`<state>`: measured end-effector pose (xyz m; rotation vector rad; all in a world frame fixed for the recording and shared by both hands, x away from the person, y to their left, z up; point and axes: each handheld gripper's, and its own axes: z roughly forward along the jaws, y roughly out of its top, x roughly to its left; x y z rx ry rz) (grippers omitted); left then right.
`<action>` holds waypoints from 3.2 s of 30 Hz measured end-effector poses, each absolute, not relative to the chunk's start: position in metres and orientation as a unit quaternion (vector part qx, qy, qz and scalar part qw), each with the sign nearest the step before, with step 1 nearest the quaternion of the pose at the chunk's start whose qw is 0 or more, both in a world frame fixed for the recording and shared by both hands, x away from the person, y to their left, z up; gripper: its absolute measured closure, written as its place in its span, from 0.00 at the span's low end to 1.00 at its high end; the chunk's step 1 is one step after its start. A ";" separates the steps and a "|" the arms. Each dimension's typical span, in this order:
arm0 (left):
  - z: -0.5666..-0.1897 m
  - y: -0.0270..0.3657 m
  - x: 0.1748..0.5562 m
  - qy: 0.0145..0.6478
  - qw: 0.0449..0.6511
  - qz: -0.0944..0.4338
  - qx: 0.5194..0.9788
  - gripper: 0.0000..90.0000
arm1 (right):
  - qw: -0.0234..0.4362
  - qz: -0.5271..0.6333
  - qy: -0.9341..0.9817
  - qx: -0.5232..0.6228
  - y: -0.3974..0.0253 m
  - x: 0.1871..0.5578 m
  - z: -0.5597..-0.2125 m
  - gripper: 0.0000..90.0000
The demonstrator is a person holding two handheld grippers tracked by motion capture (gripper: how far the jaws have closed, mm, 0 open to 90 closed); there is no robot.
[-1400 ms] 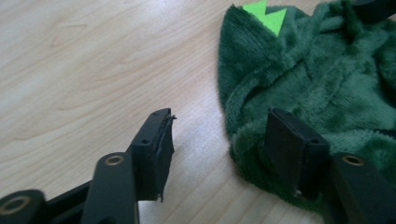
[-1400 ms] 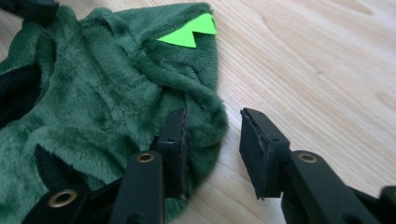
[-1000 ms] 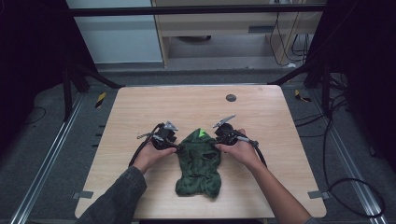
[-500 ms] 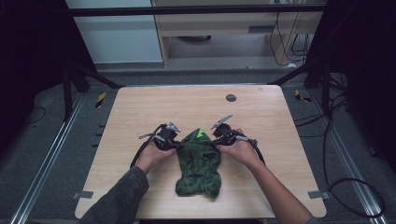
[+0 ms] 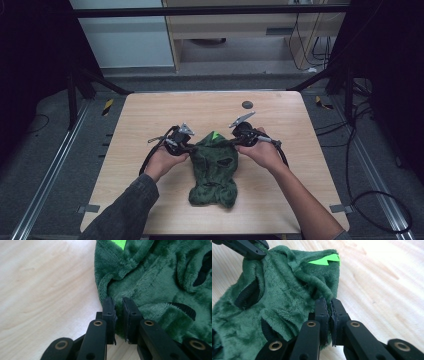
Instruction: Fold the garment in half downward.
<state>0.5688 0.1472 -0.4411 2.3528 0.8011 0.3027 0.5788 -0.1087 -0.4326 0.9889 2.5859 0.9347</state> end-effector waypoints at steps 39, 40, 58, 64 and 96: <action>-0.396 0.145 0.590 0.309 0.327 0.169 0.877 0.90 | 0.160 0.336 0.870 0.324 -0.105 0.602 -0.383 0.95; -0.396 0.145 0.591 0.311 0.329 0.170 0.875 0.90 | 0.160 0.339 0.869 0.323 -0.105 0.602 -0.382 0.95; -0.380 0.148 0.597 0.315 0.336 0.186 0.868 0.90 | 0.175 0.351 0.862 0.322 -0.105 0.604 -0.369 0.95; -0.376 0.147 0.597 0.313 0.337 0.193 0.867 0.90 | 0.182 0.348 0.863 0.318 -0.103 0.606 -0.362 0.95; -0.390 0.144 0.578 0.295 0.327 0.195 0.876 0.90 | 0.192 0.349 0.868 0.296 -0.103 0.584 -0.379 0.95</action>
